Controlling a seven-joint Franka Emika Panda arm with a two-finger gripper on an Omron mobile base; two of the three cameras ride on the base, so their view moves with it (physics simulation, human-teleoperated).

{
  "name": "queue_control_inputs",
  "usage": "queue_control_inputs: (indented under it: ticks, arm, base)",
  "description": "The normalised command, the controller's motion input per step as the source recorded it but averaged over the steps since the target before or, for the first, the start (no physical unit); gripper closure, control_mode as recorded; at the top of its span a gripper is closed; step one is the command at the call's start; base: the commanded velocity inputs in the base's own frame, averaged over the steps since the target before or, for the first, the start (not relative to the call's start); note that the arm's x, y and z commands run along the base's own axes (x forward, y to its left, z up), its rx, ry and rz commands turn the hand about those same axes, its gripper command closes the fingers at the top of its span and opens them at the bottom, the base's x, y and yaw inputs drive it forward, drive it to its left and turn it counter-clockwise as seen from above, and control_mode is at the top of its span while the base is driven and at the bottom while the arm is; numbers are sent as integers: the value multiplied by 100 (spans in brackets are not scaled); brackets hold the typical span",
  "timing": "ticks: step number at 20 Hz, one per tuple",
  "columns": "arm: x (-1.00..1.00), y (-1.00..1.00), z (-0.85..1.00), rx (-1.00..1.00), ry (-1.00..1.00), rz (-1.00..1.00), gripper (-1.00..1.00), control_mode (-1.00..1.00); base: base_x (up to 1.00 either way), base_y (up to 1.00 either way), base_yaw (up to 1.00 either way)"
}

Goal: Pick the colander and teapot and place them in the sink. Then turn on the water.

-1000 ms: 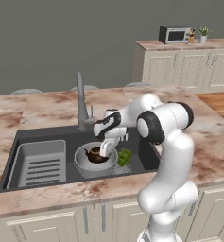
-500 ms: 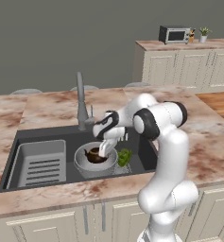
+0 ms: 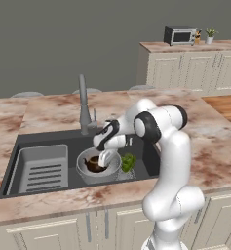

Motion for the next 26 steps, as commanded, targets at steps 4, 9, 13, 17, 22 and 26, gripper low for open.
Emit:
queue_control_inputs:
  ticks: [4, 9, 13, 17, 22, 26]
  arm:
    - [0, 0, -24, 0, -4, 0, 100, -100]
    - [0, 0, -26, 0, -5, 0, 100, -100]
    - [0, 0, -22, 0, -2, 0, 100, -100]
    - [0, 0, -16, 0, -1, 0, 100, -100]
    - [0, 0, -8, 0, 0, 0, 100, -100]
    - [1, 0, 0, 0, 0, 0, 100, -100]
  base:
    - [0, 0, 0]
    - [0, 0, 0]
    - [0, 0, 0]
    - [0, 0, 0]
    - [0, 0, 0]
    - [0, 0, 0]
